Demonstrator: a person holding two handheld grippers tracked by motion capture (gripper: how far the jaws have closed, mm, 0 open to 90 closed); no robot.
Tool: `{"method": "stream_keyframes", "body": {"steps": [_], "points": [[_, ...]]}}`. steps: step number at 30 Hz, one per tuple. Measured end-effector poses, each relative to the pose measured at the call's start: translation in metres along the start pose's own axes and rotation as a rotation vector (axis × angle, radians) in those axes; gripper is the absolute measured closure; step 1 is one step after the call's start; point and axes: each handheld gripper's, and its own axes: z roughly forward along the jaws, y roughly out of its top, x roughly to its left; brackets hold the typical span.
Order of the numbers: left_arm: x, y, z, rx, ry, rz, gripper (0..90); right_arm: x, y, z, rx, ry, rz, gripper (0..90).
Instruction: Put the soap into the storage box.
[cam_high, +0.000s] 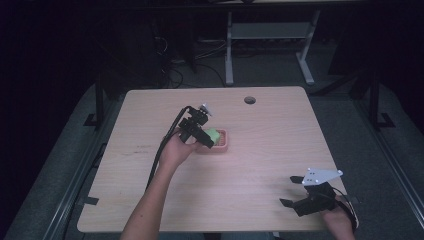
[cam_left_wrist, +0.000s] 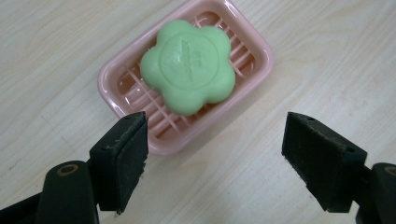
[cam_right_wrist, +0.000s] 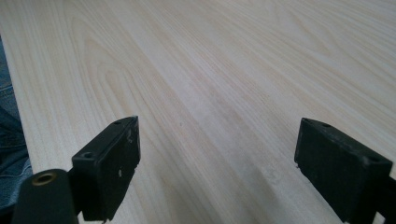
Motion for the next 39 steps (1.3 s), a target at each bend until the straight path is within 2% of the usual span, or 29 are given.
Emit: {"method": "stream_keyframes", "body": {"steps": [7,19,23,37,39], "points": [[-0.003,-0.013,-0.005,-0.006,-0.008,0.023,22.9,0.0,0.0,0.001,0.009,-0.002,0.0,13.8],[-0.005,-0.038,-0.009,-0.022,-0.024,0.018,22.8,-0.001,-0.001,0.001,0.013,-0.007,0.006,13.8],[-0.006,-0.046,-0.01,-0.012,-0.028,0.037,22.9,-0.002,-0.001,0.0,0.011,-0.008,0.001,13.7],[-0.015,-0.081,-0.014,-0.041,-0.05,0.039,22.8,-0.002,-0.002,0.0,0.012,-0.012,0.003,13.8],[-0.015,-0.087,-0.014,-0.041,-0.042,0.051,22.9,-0.002,-0.002,0.001,0.015,-0.014,0.003,13.8]]}}
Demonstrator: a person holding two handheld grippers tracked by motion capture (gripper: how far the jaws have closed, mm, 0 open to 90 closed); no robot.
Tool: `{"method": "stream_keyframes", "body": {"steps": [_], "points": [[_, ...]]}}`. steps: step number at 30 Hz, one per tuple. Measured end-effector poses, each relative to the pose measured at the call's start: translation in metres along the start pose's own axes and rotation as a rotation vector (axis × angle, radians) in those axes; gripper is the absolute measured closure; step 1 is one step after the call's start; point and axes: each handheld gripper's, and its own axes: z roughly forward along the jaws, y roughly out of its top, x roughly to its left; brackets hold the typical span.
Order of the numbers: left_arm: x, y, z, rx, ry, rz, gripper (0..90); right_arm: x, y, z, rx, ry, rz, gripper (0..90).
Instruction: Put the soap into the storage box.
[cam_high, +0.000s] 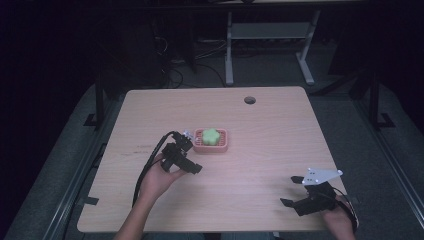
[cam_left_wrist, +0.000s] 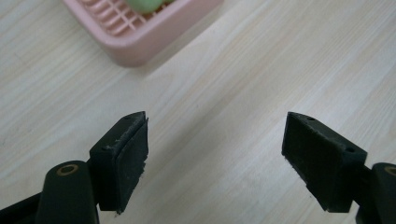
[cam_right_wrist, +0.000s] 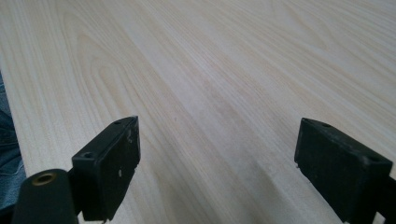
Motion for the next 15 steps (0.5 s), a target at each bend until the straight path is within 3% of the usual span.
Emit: {"method": "stream_keyframes", "body": {"steps": [15], "points": [[-0.009,-0.042,-0.008,-0.033,-0.018,-0.009,22.8,0.0,0.0,0.001,0.012,0.001,0.008,13.8]]}}
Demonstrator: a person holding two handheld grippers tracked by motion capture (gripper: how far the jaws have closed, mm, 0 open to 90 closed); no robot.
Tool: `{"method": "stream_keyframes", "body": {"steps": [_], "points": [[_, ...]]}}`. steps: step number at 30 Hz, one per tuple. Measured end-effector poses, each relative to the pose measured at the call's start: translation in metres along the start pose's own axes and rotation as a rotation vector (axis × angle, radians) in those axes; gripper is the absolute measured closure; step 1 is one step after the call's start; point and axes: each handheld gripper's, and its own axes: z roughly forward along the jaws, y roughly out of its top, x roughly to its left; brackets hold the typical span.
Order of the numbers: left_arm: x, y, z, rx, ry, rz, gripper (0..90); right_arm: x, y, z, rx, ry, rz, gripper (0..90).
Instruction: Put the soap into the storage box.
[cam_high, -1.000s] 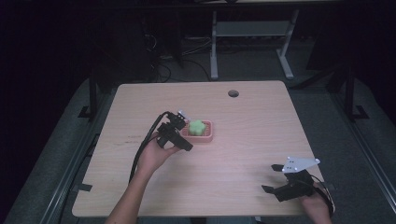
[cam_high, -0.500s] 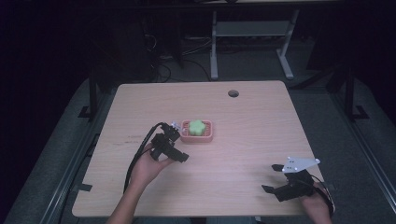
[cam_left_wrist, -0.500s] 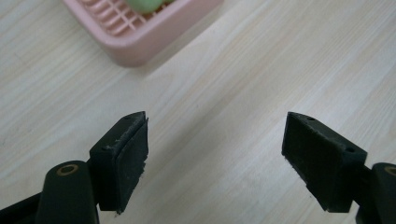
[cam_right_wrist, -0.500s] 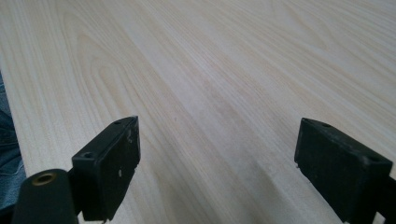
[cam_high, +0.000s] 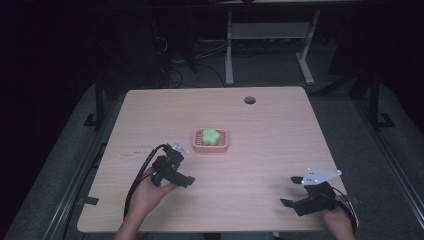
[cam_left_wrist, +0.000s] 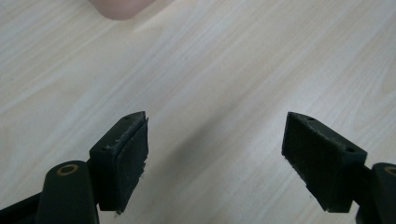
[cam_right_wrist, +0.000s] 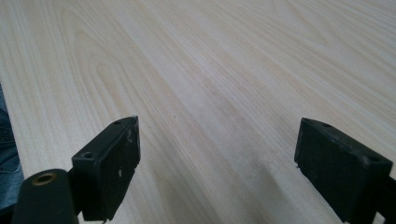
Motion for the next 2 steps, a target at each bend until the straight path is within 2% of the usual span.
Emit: {"method": "stream_keyframes", "body": {"steps": [2], "points": [[-0.0029,-0.0069,-0.0002,-0.014,-0.006,-0.008,22.8,-0.0002,0.0,0.0002,0.0,-0.001,-0.004,13.8]]}}
